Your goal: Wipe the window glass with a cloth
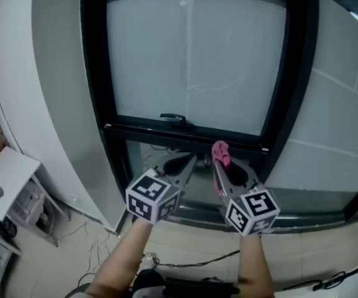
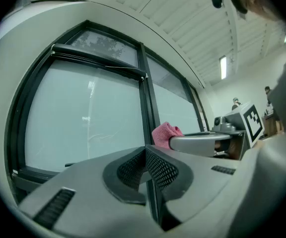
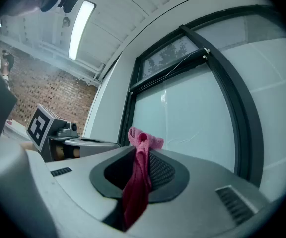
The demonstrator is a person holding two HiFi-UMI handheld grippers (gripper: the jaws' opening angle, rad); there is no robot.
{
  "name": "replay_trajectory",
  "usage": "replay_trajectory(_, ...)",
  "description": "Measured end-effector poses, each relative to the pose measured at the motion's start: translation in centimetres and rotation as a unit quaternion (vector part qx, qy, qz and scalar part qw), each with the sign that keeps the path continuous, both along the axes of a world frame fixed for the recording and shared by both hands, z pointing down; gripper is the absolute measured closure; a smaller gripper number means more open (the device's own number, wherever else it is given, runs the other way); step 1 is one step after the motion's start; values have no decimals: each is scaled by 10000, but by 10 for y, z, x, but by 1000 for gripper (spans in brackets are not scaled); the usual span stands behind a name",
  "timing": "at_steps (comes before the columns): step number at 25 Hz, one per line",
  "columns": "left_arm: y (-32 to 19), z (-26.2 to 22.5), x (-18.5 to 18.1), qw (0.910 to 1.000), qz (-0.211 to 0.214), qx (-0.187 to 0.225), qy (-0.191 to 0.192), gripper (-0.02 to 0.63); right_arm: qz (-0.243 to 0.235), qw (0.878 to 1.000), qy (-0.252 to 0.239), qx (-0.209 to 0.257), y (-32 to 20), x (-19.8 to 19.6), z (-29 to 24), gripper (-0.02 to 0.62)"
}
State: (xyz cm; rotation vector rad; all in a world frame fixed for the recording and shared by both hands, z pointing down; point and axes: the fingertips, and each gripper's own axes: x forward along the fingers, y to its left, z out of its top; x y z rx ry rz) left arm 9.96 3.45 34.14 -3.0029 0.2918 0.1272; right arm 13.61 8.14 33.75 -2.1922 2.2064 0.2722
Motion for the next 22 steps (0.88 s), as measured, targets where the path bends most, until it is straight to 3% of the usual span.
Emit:
replay_trajectory(5, -34, 5, 5, 10000, 43, -48, 41, 600, 72, 10000, -8, -17, -32, 5, 4, 537)
replay_trajectory(14, -125, 4, 44, 9999, 152, 21, 70, 600, 350, 9993, 120, -100, -114, 42, 0, 537)
replay_trajectory(22, -210, -5, 59, 9985, 535, 60, 15, 600, 769, 9967, 62, -257, -201, 55, 1, 537)
